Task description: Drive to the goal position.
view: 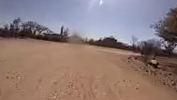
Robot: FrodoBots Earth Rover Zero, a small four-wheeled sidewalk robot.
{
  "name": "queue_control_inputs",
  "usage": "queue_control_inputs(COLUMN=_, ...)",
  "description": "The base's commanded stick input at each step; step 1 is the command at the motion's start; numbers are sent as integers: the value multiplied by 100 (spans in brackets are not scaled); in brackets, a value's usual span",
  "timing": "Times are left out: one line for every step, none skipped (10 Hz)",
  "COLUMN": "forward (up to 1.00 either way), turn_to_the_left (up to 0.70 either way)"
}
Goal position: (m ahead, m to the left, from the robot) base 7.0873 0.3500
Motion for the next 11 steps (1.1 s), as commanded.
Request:
queue_control_inputs(forward=100, turn_to_the_left=-27)
queue_control_inputs(forward=100, turn_to_the_left=-22)
queue_control_inputs(forward=100, turn_to_the_left=-9)
queue_control_inputs(forward=100, turn_to_the_left=0)
queue_control_inputs(forward=100, turn_to_the_left=0)
queue_control_inputs(forward=100, turn_to_the_left=0)
queue_control_inputs(forward=100, turn_to_the_left=0)
queue_control_inputs(forward=100, turn_to_the_left=0)
queue_control_inputs(forward=100, turn_to_the_left=0)
queue_control_inputs(forward=100, turn_to_the_left=0)
queue_control_inputs(forward=100, turn_to_the_left=0)
